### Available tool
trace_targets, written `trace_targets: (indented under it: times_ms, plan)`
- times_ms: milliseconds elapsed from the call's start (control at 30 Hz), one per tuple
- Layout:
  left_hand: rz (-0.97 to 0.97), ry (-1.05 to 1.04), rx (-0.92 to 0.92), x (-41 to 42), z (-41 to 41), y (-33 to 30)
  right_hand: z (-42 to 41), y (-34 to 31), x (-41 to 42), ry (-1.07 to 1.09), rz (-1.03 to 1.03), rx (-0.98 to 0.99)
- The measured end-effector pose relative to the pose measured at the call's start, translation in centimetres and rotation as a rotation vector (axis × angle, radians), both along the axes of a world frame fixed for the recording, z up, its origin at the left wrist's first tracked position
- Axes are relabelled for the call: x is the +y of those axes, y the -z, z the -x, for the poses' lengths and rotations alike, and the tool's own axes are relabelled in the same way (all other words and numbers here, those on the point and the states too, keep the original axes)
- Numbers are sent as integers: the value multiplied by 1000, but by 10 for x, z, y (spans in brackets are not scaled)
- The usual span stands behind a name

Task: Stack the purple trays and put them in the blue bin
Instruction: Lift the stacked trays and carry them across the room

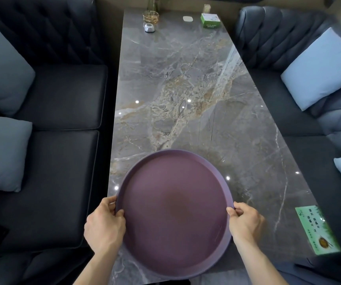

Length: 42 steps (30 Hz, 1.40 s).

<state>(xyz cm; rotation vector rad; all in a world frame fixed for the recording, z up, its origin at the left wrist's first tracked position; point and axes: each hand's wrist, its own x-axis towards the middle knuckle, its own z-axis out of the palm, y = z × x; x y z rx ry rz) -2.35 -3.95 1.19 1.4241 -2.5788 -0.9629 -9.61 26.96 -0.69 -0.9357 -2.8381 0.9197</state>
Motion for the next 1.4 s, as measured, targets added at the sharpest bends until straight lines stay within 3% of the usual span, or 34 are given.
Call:
trace_targets:
  times_ms: [200, 367, 567, 733, 933, 1167, 1400]
  plan:
    - [-64, 40, -57, 0, -2, 8, -12, 6, -8, 37, 75, -59]
    - [-353, -70, -54, -4, 7, 12, -11, 3, -7, -30, 116, -140]
    - [-644, -174, 173, -4, 24, -25, 12, -30, -22, -67, 263, -107]
    - [-600, -99, 307, -27, 45, -90, 44, -93, -42, -158, 338, -30]
    - [-474, 78, 549, -57, 72, -197, 78, -211, -71, -298, 380, 214]
    - [-413, 96, 745, -80, 97, -313, 103, -346, -89, -388, 377, 426]
    - [-447, 96, 884, -70, 106, -395, 111, -437, -80, -404, 415, 545]
